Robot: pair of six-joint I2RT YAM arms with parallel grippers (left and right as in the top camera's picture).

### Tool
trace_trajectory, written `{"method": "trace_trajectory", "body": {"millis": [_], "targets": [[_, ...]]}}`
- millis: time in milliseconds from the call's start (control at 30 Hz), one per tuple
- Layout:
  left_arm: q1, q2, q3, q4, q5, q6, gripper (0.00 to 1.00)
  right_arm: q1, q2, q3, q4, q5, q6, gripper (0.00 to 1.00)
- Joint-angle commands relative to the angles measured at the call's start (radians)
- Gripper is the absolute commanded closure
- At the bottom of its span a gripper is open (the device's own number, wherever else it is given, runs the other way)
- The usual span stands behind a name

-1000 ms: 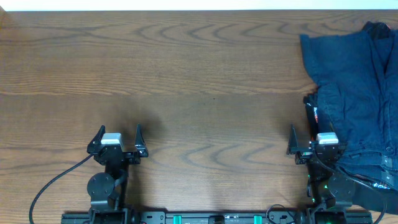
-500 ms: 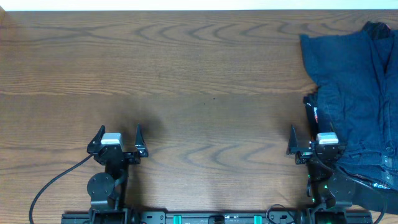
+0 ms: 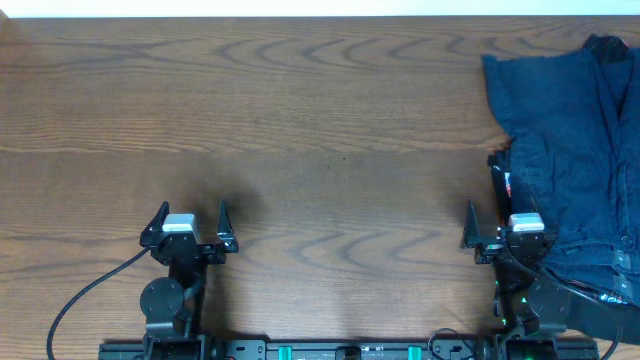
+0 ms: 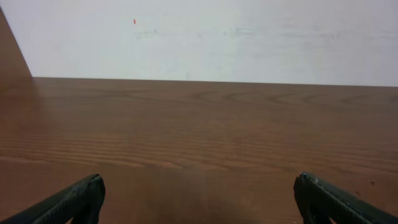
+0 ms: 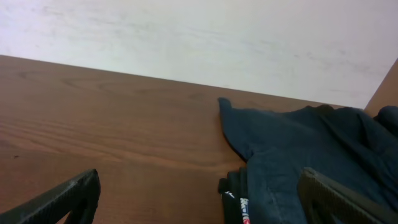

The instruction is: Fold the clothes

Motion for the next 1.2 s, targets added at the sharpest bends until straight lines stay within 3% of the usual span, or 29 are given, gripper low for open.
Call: {"method": "trace_trajectory", "body": {"millis": [0,333,567,867,1167], "targets": [[0.003,-0.004,-0.013,-0.039,0.007,0.013,0.02,-0.002,-0.004,-0.001,0.003,0.013,-0.011,0.01],[0.003,0.0,0.002,-0.053,0.008,-0.093,0.02,-0.002,0.011,0.007,-0.018,0.04,0.096,0.01],[0.003,0.095,0.117,-0.13,0.021,-0.105,0.02,-0.002,0.137,0.105,-0.081,0.137,0.118,0.01],[0.003,0.432,0.418,-0.329,0.035,-0.115,0.02,-0.005,0.597,0.436,-0.194,0.213,0.12,0.01],[0.003,0.829,0.748,-0.569,0.091,-0.115,0.02,-0.068,1.183,0.901,-0.467,0.211,0.095,0.01]]}}
